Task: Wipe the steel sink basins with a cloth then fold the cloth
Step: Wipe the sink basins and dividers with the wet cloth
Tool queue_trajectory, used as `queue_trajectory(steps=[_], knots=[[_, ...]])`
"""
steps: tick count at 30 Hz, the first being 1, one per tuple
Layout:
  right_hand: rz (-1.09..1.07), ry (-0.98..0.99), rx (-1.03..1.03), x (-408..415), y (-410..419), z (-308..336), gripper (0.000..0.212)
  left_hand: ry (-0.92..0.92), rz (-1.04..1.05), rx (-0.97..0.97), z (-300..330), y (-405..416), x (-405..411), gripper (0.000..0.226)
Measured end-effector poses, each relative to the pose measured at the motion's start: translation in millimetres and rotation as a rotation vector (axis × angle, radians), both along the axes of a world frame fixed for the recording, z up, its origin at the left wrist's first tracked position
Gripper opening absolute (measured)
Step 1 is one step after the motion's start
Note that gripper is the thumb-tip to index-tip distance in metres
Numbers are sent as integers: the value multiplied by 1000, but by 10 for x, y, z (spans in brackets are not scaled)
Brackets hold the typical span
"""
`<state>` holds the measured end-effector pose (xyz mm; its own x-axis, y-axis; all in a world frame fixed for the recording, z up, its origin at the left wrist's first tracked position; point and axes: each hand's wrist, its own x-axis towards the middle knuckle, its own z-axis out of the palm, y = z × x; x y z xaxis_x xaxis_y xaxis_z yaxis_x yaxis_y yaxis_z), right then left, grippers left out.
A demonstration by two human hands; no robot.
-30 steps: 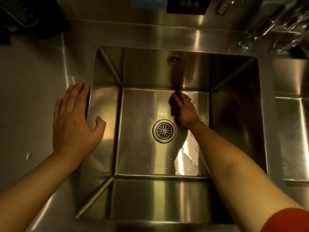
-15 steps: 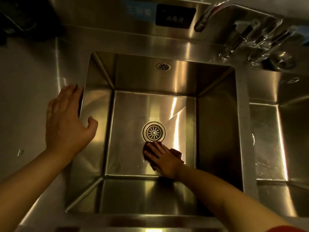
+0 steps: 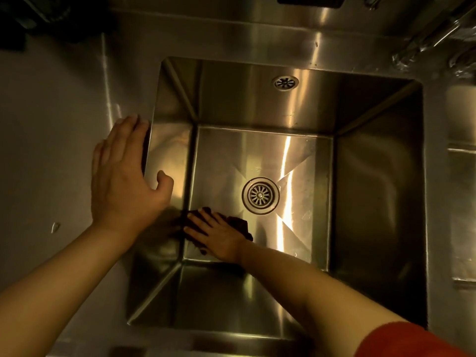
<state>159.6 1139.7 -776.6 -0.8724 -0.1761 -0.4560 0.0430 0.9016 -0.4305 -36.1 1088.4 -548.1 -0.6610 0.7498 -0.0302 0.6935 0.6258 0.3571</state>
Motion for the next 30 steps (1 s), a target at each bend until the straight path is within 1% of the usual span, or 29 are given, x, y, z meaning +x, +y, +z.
queue_trajectory(steps=[3,6,8,10,11,13,15,18,21,23,25,28,30], knots=[[19,-1,-58,265,172,2,75,-8,5,-5,19,11,7,89],[39,-48,-37,772,504,61,75,0,2,0,15,11,4,90],[-8,-74,14,1154,788,111,71,1,4,14,8,14,4,90],[-100,-100,71,1418,1048,183,74,-1,0,22,0,14,7,90],[-182,-112,106,1486,1158,210,76,2,-1,22,-3,10,5,90],[-421,-148,170,1486,1330,247,79,8,1,17,-11,5,-7,90],[-646,-182,184,1339,1482,279,82,13,-3,24,-17,-3,-11,90],[-972,-103,160,1014,1686,272,81,17,6,30,-29,-17,-6,89],[-1158,-59,218,602,1813,189,76,19,2,28,-31,-7,-6,88],[-1201,-60,219,296,1813,131,72,21,-4,22,-22,-4,-9,87],[-1169,-26,209,27,1740,80,71,19,-6,22,-14,-8,-5,87],[-1035,32,191,-245,1515,41,71,15,-8,28,-7,-6,-5,87],[-929,62,134,-352,1320,31,72,12,0,31,-11,-4,-5,87]])
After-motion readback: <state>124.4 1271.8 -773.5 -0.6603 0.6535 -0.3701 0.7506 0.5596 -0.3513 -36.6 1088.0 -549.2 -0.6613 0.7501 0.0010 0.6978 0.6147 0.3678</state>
